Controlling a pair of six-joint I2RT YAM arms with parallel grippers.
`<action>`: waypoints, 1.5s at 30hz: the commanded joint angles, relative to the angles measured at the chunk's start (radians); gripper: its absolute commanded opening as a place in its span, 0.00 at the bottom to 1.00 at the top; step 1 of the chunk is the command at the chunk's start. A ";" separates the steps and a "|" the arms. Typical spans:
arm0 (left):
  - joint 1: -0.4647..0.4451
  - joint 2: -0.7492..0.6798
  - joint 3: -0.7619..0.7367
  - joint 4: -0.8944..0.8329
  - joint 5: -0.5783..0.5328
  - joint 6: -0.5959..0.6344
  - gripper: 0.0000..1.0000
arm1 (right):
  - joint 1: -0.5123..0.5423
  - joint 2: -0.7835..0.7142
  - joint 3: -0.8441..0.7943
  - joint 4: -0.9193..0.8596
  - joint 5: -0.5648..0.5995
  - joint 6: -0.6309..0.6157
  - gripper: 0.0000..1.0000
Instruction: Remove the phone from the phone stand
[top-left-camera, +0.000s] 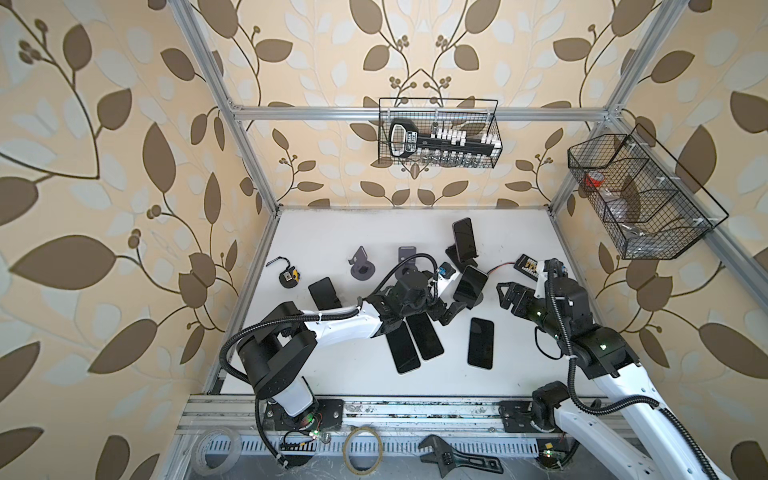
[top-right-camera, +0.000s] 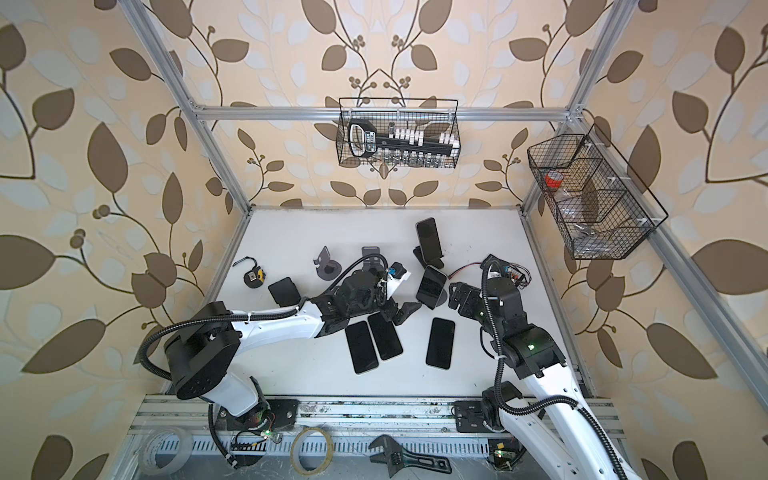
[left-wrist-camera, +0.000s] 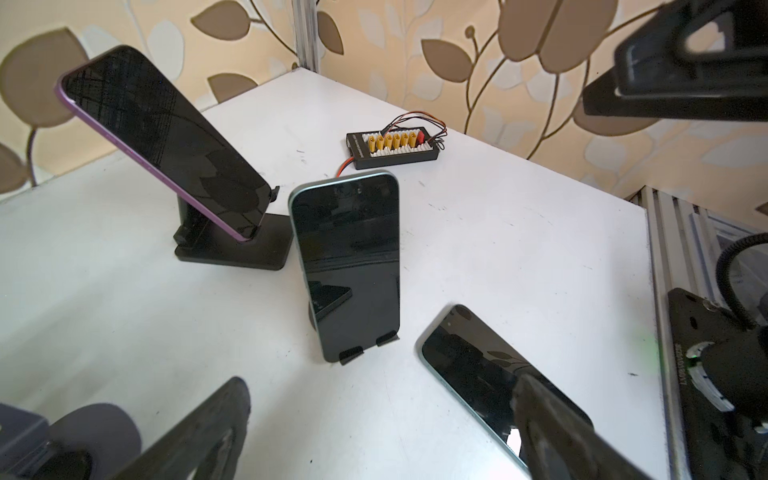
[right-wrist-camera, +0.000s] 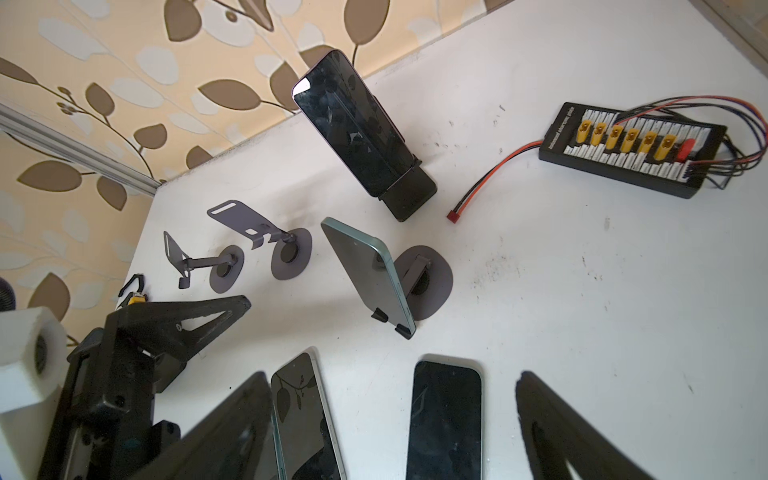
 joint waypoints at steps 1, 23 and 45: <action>-0.019 0.028 0.041 0.106 -0.026 0.050 0.98 | -0.004 -0.030 -0.024 -0.016 0.059 0.005 0.92; -0.057 0.203 0.110 0.288 -0.181 0.008 0.98 | -0.004 0.061 -0.031 0.095 -0.110 -0.082 0.86; -0.096 0.322 0.163 0.368 -0.287 0.005 0.96 | 0.034 0.074 -0.043 0.096 -0.056 -0.141 0.83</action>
